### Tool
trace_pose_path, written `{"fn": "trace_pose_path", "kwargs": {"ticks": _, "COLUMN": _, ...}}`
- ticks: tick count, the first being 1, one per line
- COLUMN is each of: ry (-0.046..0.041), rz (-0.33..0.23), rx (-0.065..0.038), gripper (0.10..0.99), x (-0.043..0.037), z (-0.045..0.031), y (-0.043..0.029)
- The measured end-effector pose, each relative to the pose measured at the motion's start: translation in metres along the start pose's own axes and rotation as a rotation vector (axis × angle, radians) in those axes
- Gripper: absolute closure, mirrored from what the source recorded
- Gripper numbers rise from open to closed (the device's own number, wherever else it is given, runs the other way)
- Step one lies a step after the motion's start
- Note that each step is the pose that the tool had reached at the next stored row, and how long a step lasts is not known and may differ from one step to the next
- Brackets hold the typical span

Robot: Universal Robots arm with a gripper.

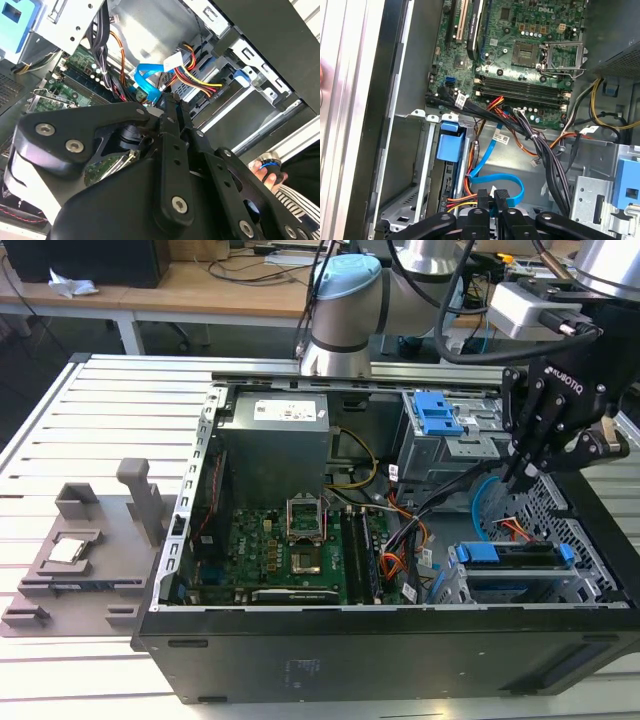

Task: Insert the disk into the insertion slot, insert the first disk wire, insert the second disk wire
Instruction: 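Insert the second disk wire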

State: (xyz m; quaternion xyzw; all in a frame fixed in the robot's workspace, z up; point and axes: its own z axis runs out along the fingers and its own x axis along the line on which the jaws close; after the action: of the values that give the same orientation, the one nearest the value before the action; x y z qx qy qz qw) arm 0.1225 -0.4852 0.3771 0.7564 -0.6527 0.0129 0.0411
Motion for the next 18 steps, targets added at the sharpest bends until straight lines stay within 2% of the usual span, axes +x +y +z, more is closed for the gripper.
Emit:
{"fn": "trace_pose_path", "kwargs": {"ticks": 2, "ry": 0.0000, "rz": 0.000, "rx": 0.000, "gripper": 0.922, "x": 0.0047, "z": 0.0004, "y": 0.0007}}
{"fn": "trace_pose_path", "kwargs": {"ticks": 3, "ry": 0.0017, "rz": 0.000, "rx": 0.000, "gripper": 0.922, "x": 0.0184, "z": 0.0019, "y": 0.0027}}
{"fn": "trace_pose_path", "kwargs": {"ticks": 4, "ry": 0.0030, "rz": 0.000, "rx": -0.001, "gripper": 0.922, "x": 0.0259, "z": 0.0029, "y": 0.0038}}
{"fn": "trace_pose_path", "kwargs": {"ticks": 6, "ry": 0.0029, "rz": 0.000, "rx": 0.000, "gripper": 0.922, "x": 0.0368, "z": 0.0075, "y": 0.0053}}
{"fn": "trace_pose_path", "kwargs": {"ticks": 7, "ry": 0.0024, "rz": 0.005, "rx": -0.001, "gripper": 0.922, "x": 0.0407, "z": 0.0126, "y": 0.0056}}
{"fn": "trace_pose_path", "kwargs": {"ticks": 10, "ry": 0.0008, "rz": 0.047, "rx": -0.004, "gripper": 0.922, "x": 0.0415, "z": 0.0210, "y": 0.0055}}
{"fn": "trace_pose_path", "kwargs": {"ticks": 18, "ry": 0.0001, "rz": 0.061, "rx": -0.005, "gripper": 0.922, "x": 0.0420, "z": 0.0306, "y": 0.0008}}
